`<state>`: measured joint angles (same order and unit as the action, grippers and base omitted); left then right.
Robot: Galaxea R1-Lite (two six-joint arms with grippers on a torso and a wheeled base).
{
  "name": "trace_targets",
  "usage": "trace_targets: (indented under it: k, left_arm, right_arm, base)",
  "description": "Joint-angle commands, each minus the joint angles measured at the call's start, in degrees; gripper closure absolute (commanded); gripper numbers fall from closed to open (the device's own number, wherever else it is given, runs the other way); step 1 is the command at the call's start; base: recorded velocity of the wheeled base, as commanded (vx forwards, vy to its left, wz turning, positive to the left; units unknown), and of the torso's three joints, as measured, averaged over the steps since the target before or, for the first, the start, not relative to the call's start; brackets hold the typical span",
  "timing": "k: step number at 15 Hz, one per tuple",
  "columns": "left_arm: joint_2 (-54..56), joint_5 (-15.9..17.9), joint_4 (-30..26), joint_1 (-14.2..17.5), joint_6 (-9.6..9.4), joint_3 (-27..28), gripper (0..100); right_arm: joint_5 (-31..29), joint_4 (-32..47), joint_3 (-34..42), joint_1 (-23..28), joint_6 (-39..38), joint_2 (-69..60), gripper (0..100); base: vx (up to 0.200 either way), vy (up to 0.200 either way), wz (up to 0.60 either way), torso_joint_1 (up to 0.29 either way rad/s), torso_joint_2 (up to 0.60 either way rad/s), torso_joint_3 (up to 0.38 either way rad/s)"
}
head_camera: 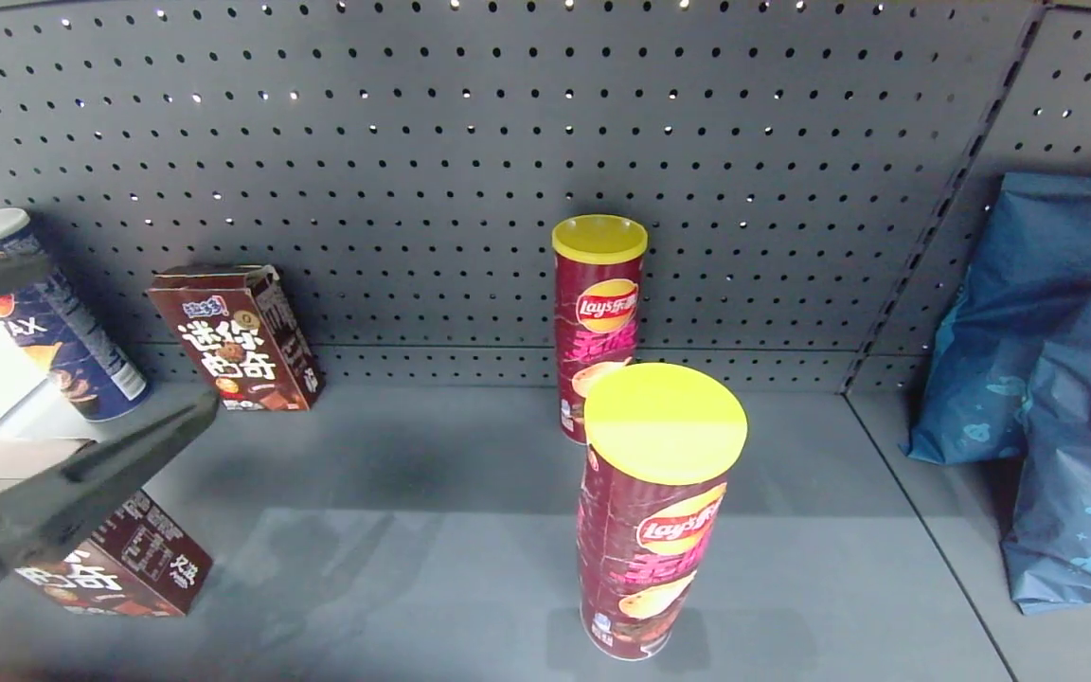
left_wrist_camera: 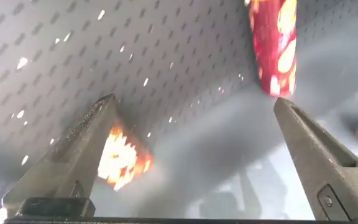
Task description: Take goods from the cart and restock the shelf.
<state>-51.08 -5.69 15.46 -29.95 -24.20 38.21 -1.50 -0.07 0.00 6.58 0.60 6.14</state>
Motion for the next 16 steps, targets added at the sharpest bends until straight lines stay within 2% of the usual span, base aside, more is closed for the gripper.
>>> trace_targets:
  k: [1,4,5,6,7,8,9,10,11,12,16]
  left_arm:
    - [12.58,-1.51,-5.26,0.42,-0.32,-6.48,0]
    - [20.67,-1.87,-12.03,0.6,-0.32,-8.59,0]
    - [23.13,-2.92,-13.26,0.77,-0.32,-8.5,0]
    - [24.1,-3.54,-13.79,0.95,-0.32,-8.59,0]
    - [25.06,-3.62,-14.58,0.95,-0.32,-8.94,0]
    - [26.91,-3.8,-15.46,0.95,-0.32,-9.82,0]
    - [27.79,-3.89,-15.81,1.3,-0.32,-10.43,0]
    - [27.79,-3.89,-15.81,1.3,-0.32,-10.43,0]
    - [28.84,-3.71,-15.99,2.27,-0.24,-12.19,0]
    - [28.84,-3.71,-15.99,2.27,-0.24,-12.28,0]
    - [28.75,-3.8,-15.99,2.35,-0.06,-12.28,0]
  right_arm:
    - [0.09,-0.1,0.0,0.1,0.02,0.01,0]
    - [-2.02,-1.95,-2.2,0.27,0.19,0.36,0]
    - [-1.84,-7.22,-17.58,0.62,-3.41,11.7,0]
    - [-0.43,-7.66,-25.49,-0.08,-6.49,22.42,0]
    - [3.96,-6.69,-30.67,-2.72,-6.75,24.09,0]
    - [10.73,-3.18,-34.01,-6.32,-1.83,26.81,0]
    - [12.75,-1.95,-34.19,-7.73,3.36,29.45,0]
    - [12.75,-1.95,-34.19,-7.73,3.36,29.45,0]
    - [14.6,-1.95,-33.4,-15.55,10.65,35.43,0]
    - [14.33,-2.04,-33.31,-20.29,10.74,37.71,0]
    - [13.8,-4.06,-34.19,-32.77,10.65,48.26,0]
  base:
    - [0.0,0.0,0.0,0.0,0.0,0.0]
    - [0.0,0.0,0.0,0.0,0.0,0.0]
    - [0.0,0.0,0.0,0.0,0.0,0.0]
    - [0.0,0.0,0.0,0.0,0.0,0.0]
    - [0.0,0.0,0.0,0.0,0.0,0.0]
    - [0.0,0.0,0.0,0.0,0.0,0.0]
    - [0.0,0.0,0.0,0.0,0.0,0.0]
    - [0.0,0.0,0.0,0.0,0.0,0.0]
    - [0.0,0.0,0.0,0.0,0.0,0.0]
    - [0.0,0.0,0.0,0.0,0.0,0.0]
    - [0.0,0.0,0.0,0.0,0.0,0.0]
